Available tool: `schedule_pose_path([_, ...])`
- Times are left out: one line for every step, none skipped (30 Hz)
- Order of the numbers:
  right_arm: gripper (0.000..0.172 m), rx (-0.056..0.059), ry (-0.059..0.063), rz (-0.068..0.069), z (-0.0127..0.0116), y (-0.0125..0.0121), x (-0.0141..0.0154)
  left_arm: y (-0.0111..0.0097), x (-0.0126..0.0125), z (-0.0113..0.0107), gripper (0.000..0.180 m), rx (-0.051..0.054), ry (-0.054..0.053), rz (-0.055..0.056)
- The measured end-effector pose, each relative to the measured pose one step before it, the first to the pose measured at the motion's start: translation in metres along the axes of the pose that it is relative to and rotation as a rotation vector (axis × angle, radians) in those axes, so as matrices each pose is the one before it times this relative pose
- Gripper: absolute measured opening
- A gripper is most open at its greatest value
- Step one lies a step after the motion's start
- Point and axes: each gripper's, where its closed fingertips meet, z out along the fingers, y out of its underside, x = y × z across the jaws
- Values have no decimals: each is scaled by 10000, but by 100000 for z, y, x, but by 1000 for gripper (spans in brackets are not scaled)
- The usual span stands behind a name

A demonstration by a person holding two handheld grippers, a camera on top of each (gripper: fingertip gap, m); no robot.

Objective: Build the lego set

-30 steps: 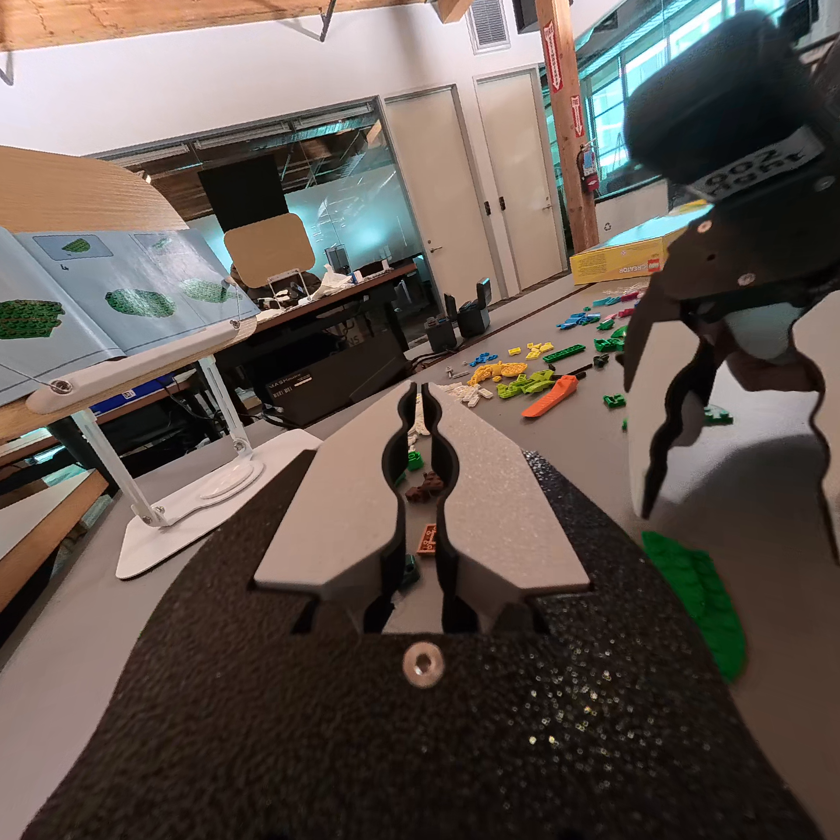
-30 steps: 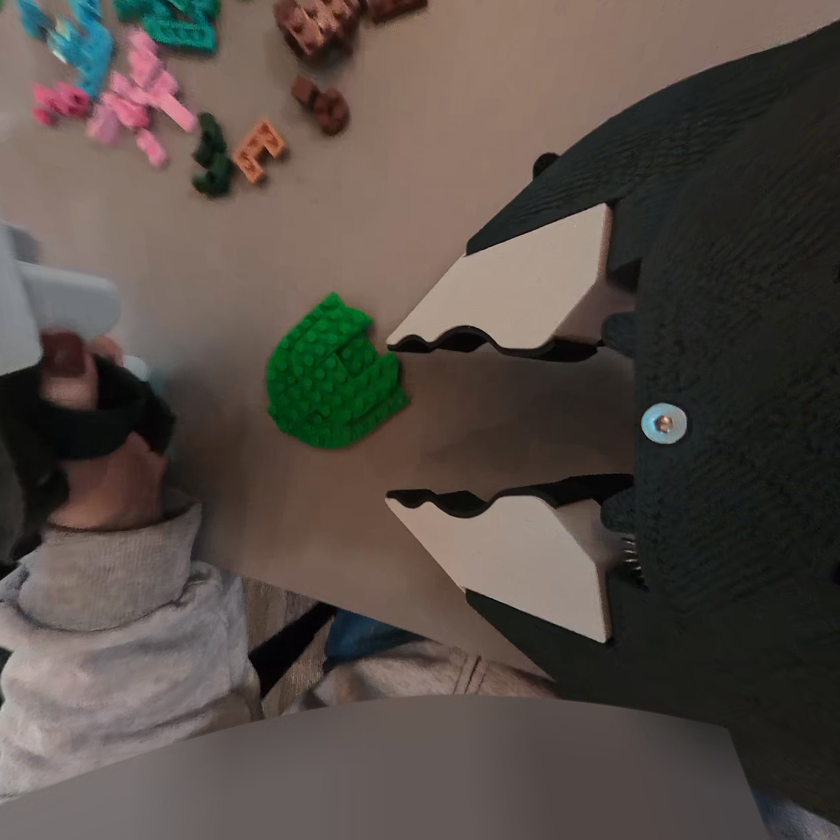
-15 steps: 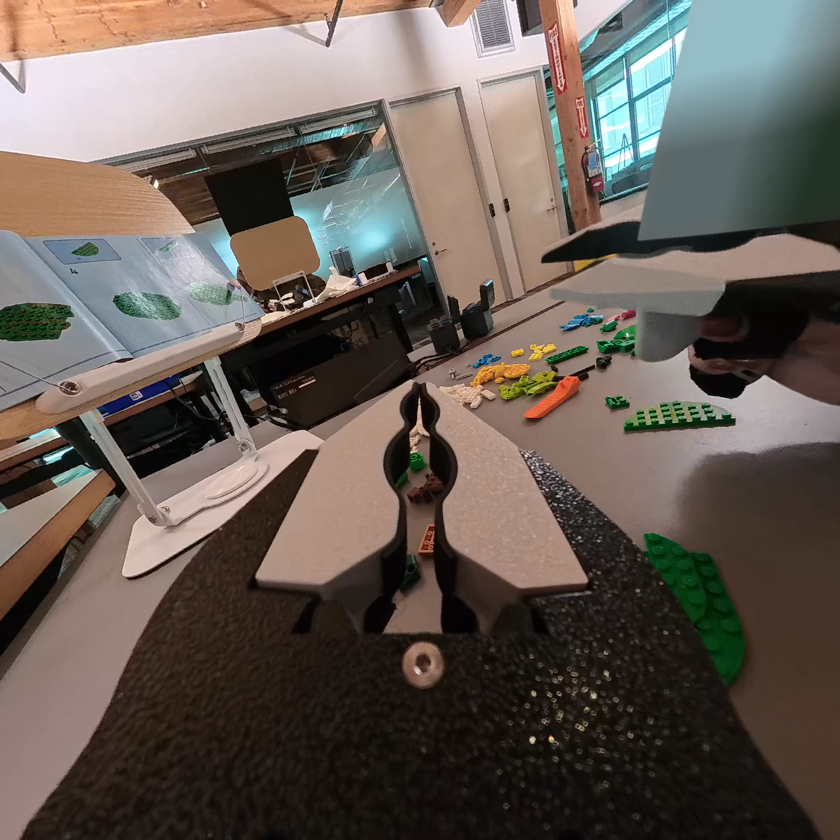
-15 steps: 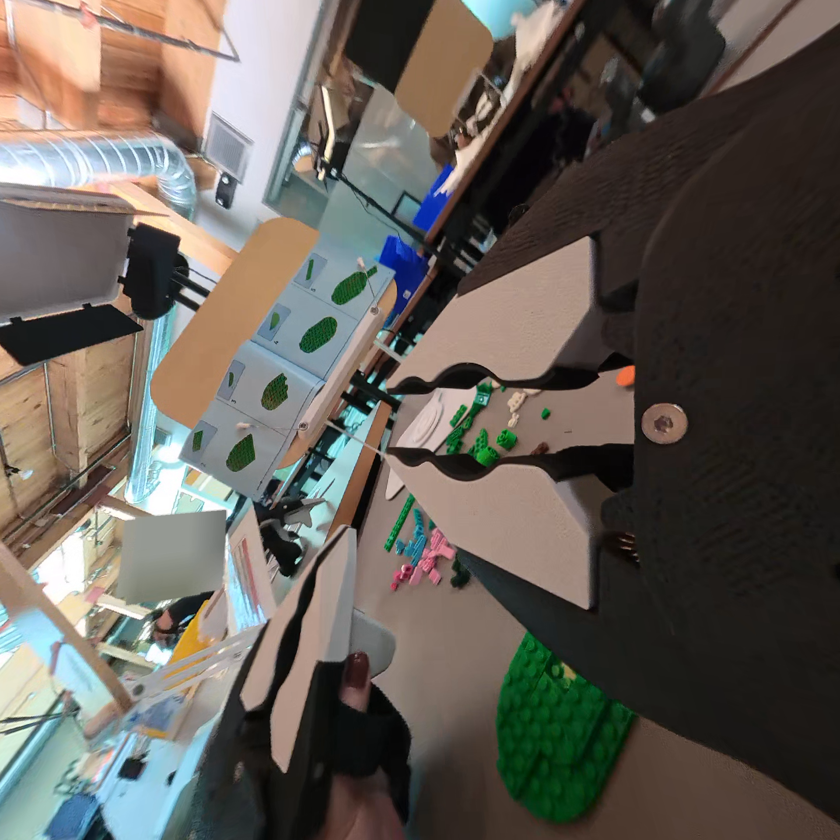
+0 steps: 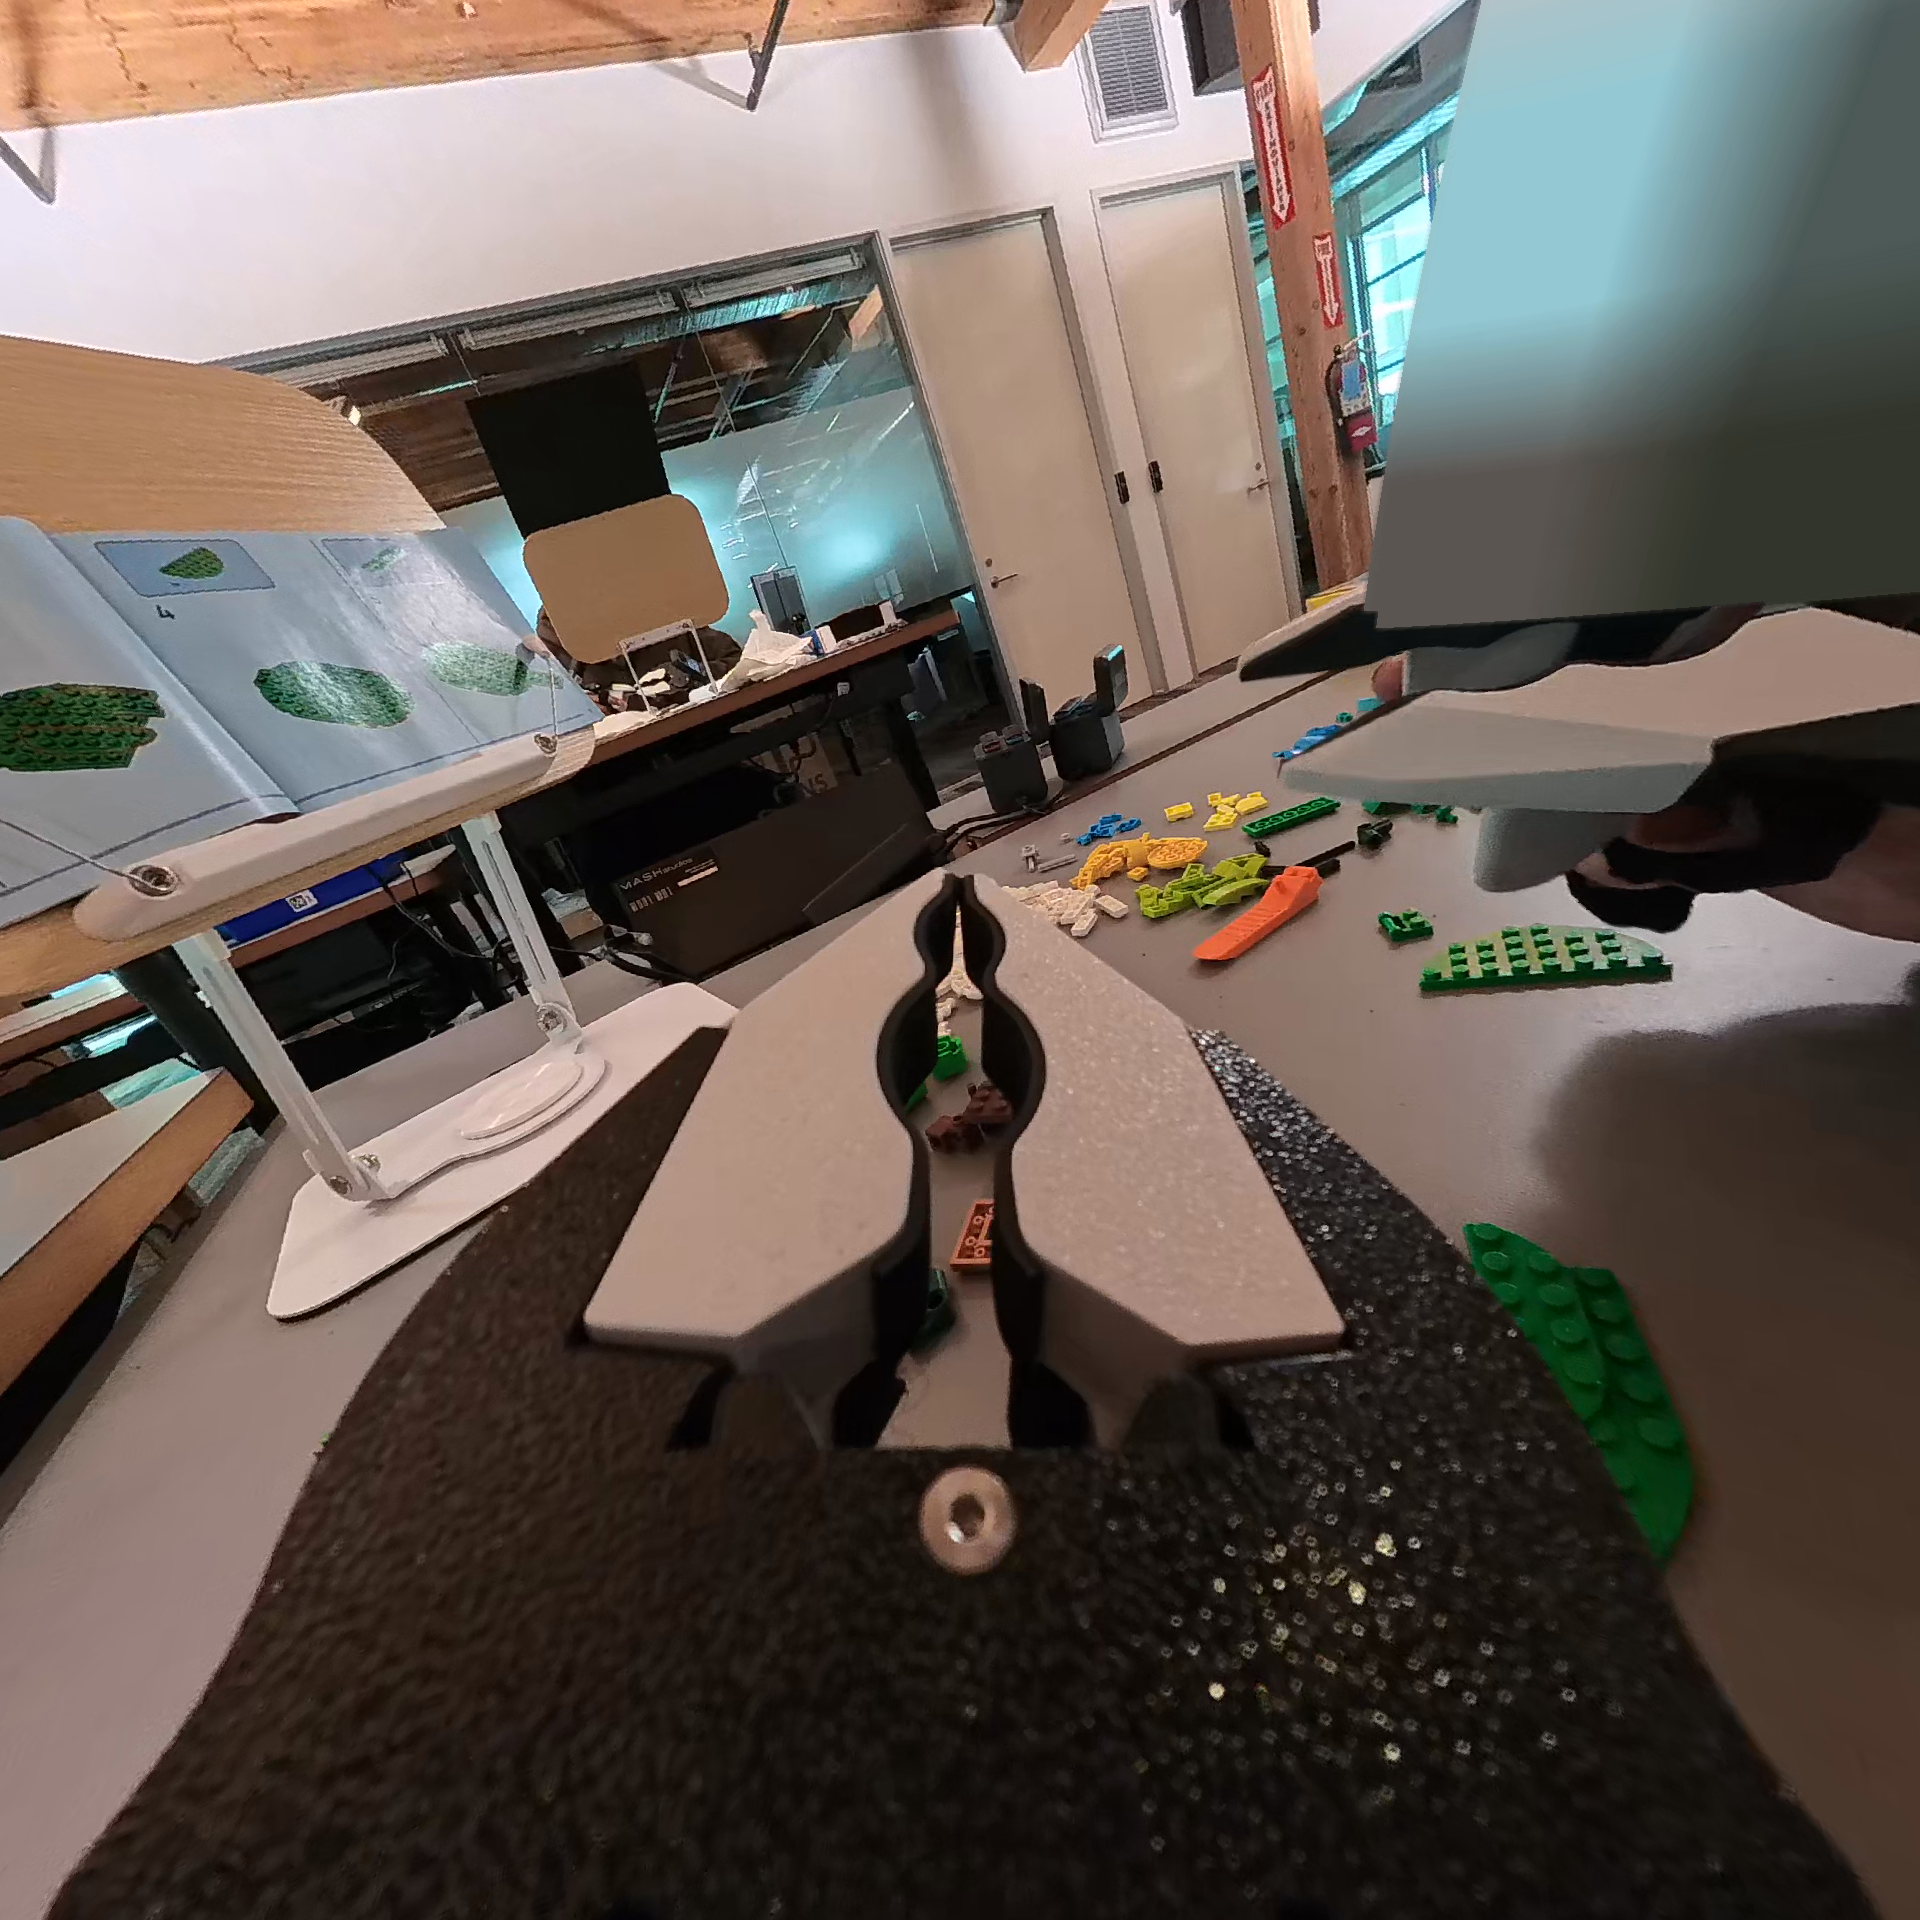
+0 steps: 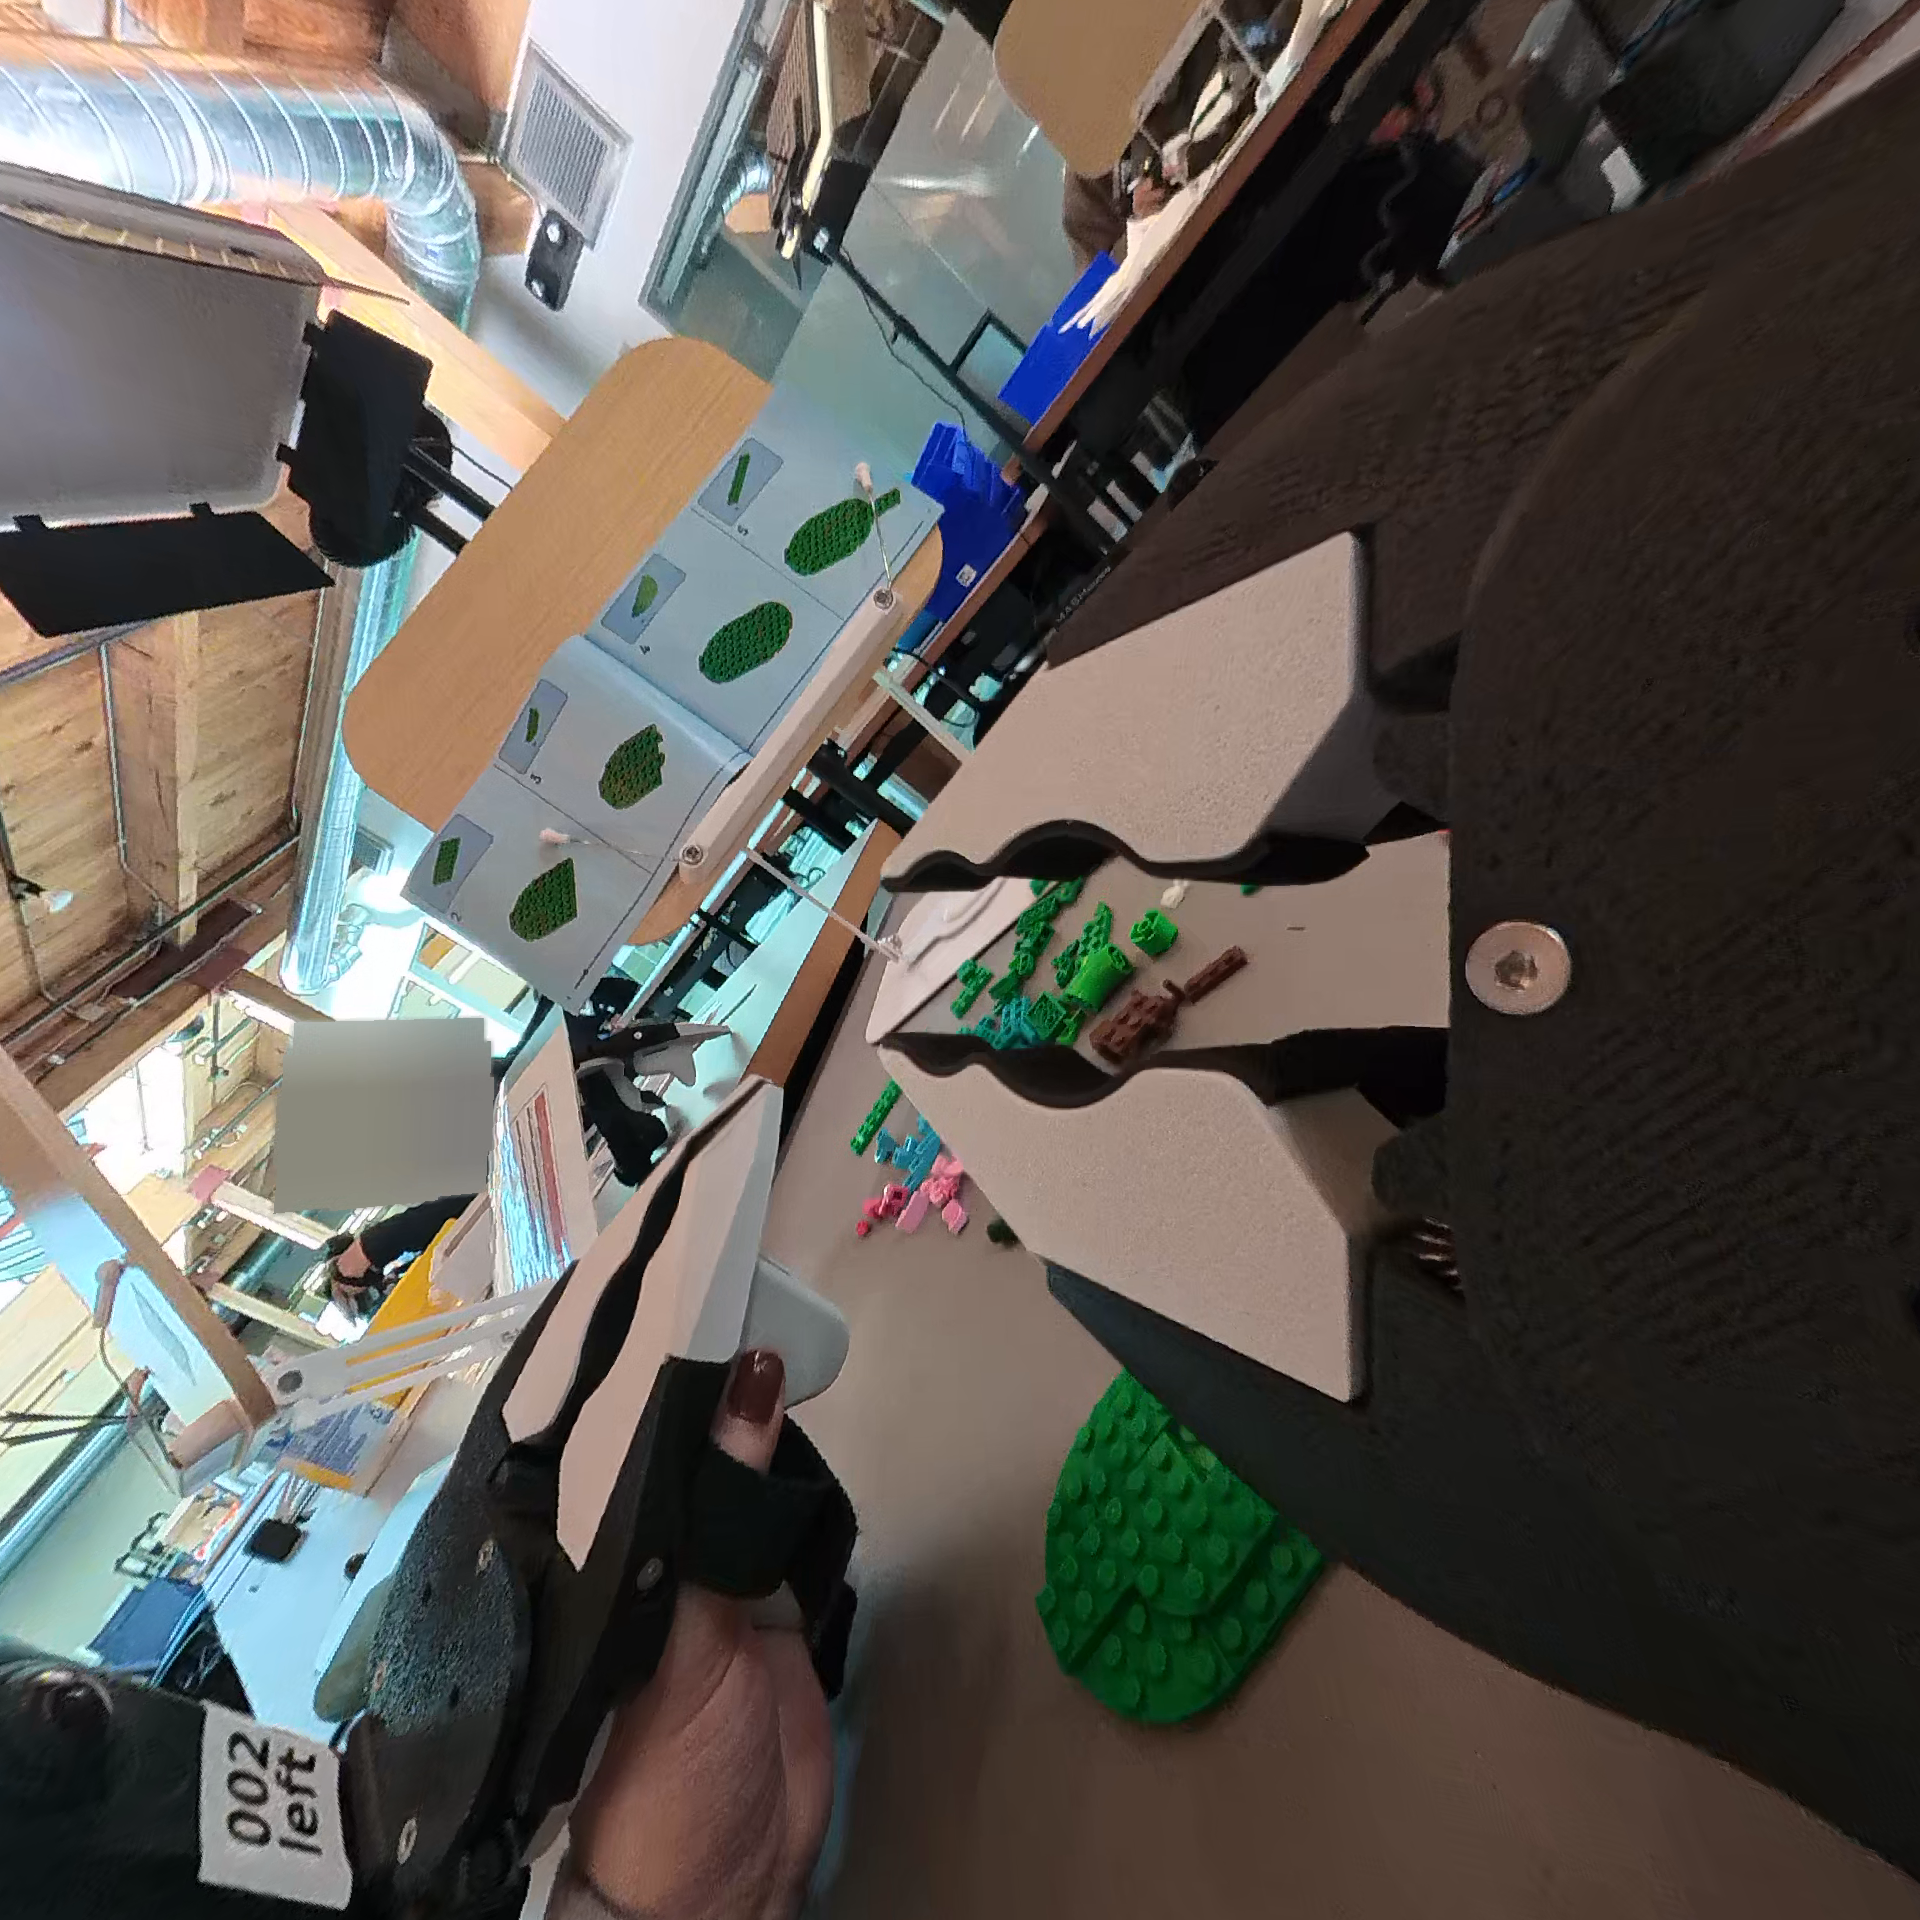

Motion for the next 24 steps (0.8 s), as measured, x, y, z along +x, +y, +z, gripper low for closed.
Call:
schedule_pose_path([26,52,109,-96,-40,-69,108,18,10,4,0,-8,11,-14])
schedule_pose_path([25,41,93,-79,-36,-66,91,9,11,9,0,-1,14,-10])
schedule_pose_path([25,22,96,-59,-42,-32,108,8,0,1,0,-1,9,-11])
schedule_pose_path([25,29,69,-32,-29,-27,103,13,-5,7,0,-5,4,-8])
schedule_pose_path([25,24,39,7,-31,-22,65,5,-8,4,0,-1,-1,-2])
schedule_pose_path([24,4,44,23,-22,32,88,-6,-17,-6,0,4,-8,2])
schedule_pose_path([24,-14,12,18,4,71,52,-9,-15,-12,0,7,-6,-5])
schedule_pose_path([24,-40,-31,24,19,120,-24,-8,-14,-6,0,9,-2,-10])
schedule_pose_path([24,-49,-33,28,26,133,-33,-1,-9,-1,0,3,-1,-8])
schedule_pose_path([24,-31,-28,12,24,86,-40,11,-32,-16,0,-5,-14,-9])
schedule_pose_path([24,-26,-54,1,31,59,-81,-26,-75,-59,0,9,-16,-47])
schedule_pose_path([24,-35,-107,11,32,58,-163,-110,-60,-94,0,49,29,0])
schedule_pose_path([24,-79,-200,42,33,91,-275,-146,-129,-117,0,-9,21,-47])
schedule_pose_path([25,-199,-447,117,81,245,-584,-231,50,-134,0,-28,158,-115])
schedule_pose_path([24,-355,-657,212,130,457,-834,-234,199,-163,0,-43,268,-51])
schedule_pose_path([24,-397,-583,283,180,540,-677,-28,136,-182,0,-142,223,22])
schedule_pose_path([25,-295,-502,274,137,429,-558,73,50,-219,0,-196,152,-10])
schedule_pose_path([25,-238,-466,227,92,327,-493,106,78,-254,0,-194,168,-85])
schedule_pose_path([25,-259,-352,208,75,335,-343,69,43,-328,0,-171,115,-148])
schedule_pose_path([25,-198,-212,175,31,243,-160,-51,-112,-369,0,-94,-32,-171])
schedule_pose_path([25,-150,-242,122,19,172,-240,-188,-36,-401,0,-5,-50,-107])
schedule_pose_path([25,-252,-277,117,61,309,-294,-133,127,-364,0,-59,28,-53])
schedule_pose_path([26,-347,-216,94,102,482,-211,64,293,-296,0,-205,112,-46])
schedule_pose_path([29,-338,-150,10,110,509,-161,229,395,-264,0,-297,129,-50])
